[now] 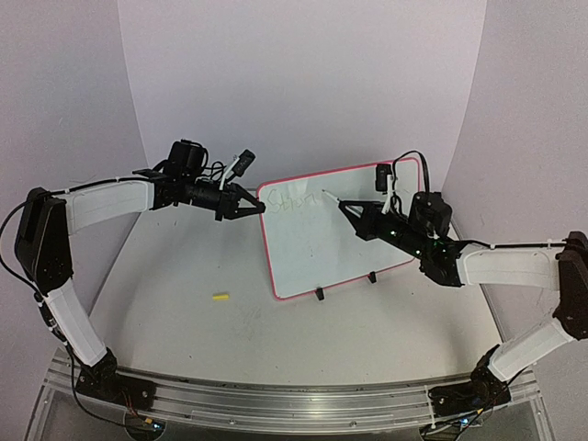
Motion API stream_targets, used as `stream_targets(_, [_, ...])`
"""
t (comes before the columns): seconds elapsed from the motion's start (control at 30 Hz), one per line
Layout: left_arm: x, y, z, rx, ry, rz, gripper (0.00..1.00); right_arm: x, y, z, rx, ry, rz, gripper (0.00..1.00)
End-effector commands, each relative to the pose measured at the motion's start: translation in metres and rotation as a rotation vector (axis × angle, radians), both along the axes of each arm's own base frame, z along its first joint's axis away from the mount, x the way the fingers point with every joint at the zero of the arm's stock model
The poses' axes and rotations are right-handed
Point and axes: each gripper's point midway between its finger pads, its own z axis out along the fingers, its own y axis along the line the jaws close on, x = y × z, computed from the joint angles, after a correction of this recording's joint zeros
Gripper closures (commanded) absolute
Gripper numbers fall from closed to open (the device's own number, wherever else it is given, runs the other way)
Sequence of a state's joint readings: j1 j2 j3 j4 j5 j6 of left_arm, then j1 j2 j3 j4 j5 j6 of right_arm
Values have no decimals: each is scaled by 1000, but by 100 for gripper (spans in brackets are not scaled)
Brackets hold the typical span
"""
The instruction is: Write a sentence on the whiteboard
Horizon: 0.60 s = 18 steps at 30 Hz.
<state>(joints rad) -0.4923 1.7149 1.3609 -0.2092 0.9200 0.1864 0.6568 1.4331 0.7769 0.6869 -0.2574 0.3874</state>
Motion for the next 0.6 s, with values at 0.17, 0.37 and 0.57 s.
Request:
stream_targets(0.17, [-4, 2, 0, 36, -24, 6, 100, 9, 2, 10, 42, -24, 1, 100])
stream_targets(0.37, [-4, 2, 0, 37, -24, 6, 100, 14, -1, 9, 42, -22, -22, 100])
stream_targets(0.57, [-4, 2, 0, 37, -24, 6, 100, 19, -1, 8, 41, -22, -29, 100])
